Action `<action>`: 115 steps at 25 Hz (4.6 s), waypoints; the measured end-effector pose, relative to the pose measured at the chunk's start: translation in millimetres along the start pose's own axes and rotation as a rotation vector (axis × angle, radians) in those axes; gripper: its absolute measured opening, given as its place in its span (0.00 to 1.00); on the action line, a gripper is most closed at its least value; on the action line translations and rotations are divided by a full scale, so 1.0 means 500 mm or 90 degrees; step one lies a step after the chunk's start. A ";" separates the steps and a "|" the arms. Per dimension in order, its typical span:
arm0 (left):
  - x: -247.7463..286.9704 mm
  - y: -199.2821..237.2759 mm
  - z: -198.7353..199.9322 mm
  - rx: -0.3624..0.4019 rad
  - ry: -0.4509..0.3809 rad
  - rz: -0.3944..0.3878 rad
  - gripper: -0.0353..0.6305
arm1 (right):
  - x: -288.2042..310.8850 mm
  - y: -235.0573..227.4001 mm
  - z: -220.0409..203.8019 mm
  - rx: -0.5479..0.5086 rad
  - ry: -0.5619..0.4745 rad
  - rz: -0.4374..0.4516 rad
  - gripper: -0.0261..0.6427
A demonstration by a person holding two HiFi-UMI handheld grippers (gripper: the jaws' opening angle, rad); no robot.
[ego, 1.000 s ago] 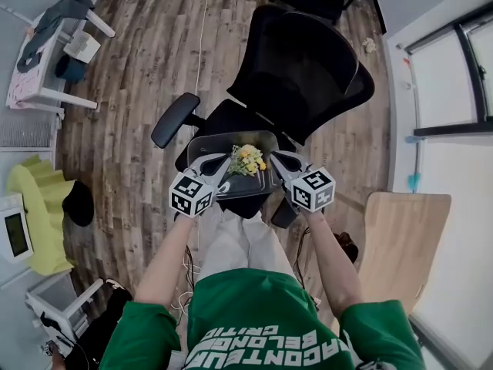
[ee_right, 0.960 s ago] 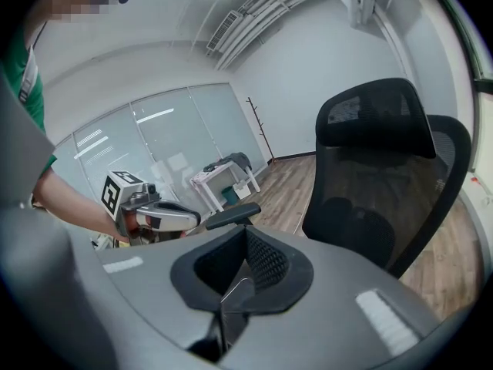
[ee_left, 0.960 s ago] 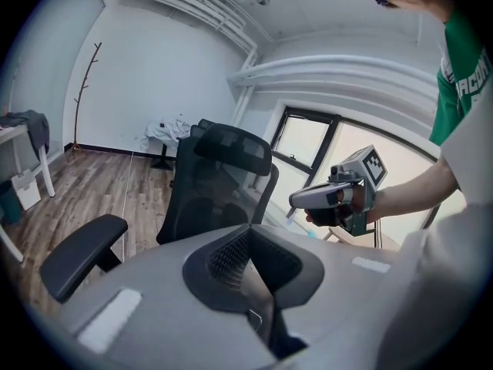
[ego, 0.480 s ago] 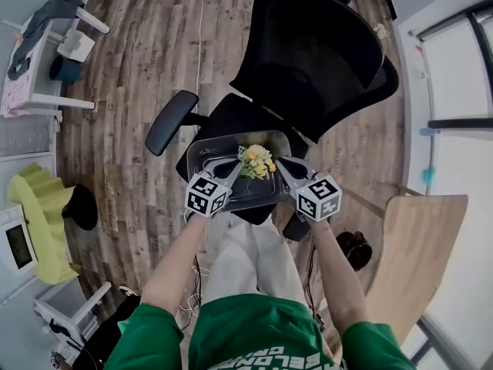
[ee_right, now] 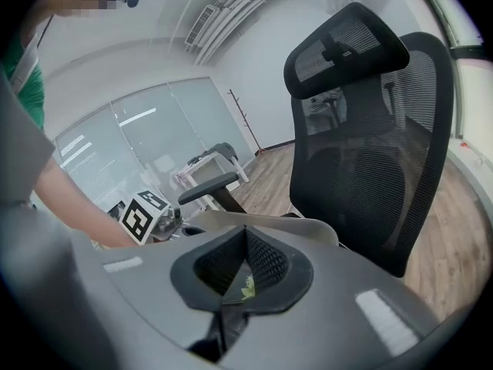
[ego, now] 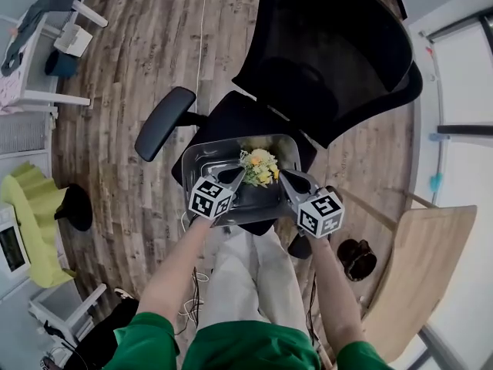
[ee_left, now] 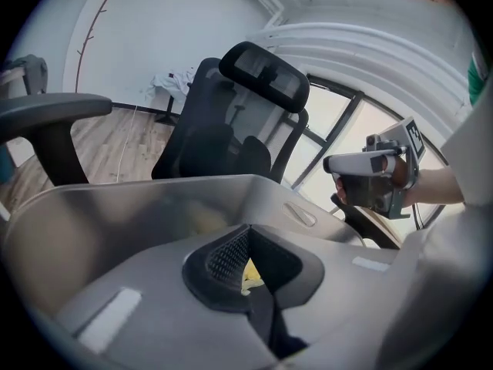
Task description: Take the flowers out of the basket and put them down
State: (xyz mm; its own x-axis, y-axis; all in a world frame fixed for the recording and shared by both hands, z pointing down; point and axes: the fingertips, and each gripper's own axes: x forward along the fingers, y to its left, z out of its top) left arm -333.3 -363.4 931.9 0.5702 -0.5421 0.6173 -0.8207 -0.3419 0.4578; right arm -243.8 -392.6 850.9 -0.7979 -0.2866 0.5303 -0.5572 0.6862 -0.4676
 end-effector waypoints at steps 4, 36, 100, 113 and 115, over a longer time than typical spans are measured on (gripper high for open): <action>0.021 0.022 -0.019 -0.021 0.004 0.000 0.08 | 0.001 0.000 0.002 -0.006 -0.010 -0.005 0.05; 0.244 0.130 -0.209 -0.107 0.131 -0.001 0.50 | 0.078 -0.048 -0.002 -0.031 0.012 -0.018 0.05; -0.238 -0.172 0.427 0.047 -0.249 -0.059 0.15 | -0.185 0.101 0.294 -0.018 -0.116 -0.088 0.05; -0.500 -0.288 0.720 0.147 -0.424 -0.054 0.15 | -0.278 0.243 0.565 -0.087 -0.249 -0.044 0.05; -0.527 -0.293 0.737 0.158 -0.434 -0.050 0.15 | -0.287 0.263 0.588 -0.100 -0.259 -0.038 0.05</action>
State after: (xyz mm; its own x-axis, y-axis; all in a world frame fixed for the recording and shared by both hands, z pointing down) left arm -376.9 -453.2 466.4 0.5442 -0.8388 0.0157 -0.8088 -0.5196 0.2754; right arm -270.2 -457.8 505.7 -0.8085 -0.5472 0.2166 -0.5884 0.7446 -0.3152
